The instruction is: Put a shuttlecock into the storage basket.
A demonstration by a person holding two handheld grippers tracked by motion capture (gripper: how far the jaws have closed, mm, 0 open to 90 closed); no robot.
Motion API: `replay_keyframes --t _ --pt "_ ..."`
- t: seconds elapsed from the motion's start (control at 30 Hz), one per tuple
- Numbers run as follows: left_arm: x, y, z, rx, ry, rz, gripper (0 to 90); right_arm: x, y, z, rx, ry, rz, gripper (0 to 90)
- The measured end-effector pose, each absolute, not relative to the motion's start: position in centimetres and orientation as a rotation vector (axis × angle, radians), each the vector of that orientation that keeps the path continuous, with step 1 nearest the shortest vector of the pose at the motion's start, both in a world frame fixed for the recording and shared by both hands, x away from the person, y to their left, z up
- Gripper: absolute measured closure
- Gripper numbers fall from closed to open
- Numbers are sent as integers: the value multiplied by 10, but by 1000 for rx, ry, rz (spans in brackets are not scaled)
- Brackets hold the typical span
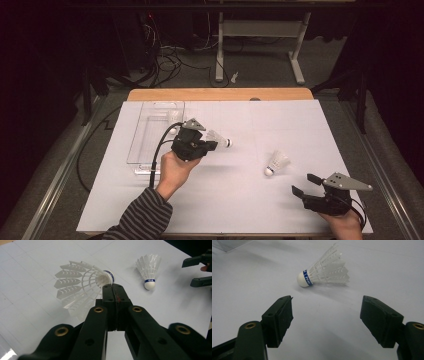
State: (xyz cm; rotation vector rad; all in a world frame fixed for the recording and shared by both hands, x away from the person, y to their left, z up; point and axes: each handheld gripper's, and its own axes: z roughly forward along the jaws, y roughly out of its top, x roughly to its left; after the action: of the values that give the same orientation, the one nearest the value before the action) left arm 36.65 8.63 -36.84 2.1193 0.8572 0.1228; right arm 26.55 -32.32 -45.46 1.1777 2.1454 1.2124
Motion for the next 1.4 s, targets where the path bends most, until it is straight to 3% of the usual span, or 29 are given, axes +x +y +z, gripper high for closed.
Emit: replay_keyframes --t 1.4 --pt "356 148 -357 2022 975 212 896 265 -323 -455 1177 2143 1208 267"
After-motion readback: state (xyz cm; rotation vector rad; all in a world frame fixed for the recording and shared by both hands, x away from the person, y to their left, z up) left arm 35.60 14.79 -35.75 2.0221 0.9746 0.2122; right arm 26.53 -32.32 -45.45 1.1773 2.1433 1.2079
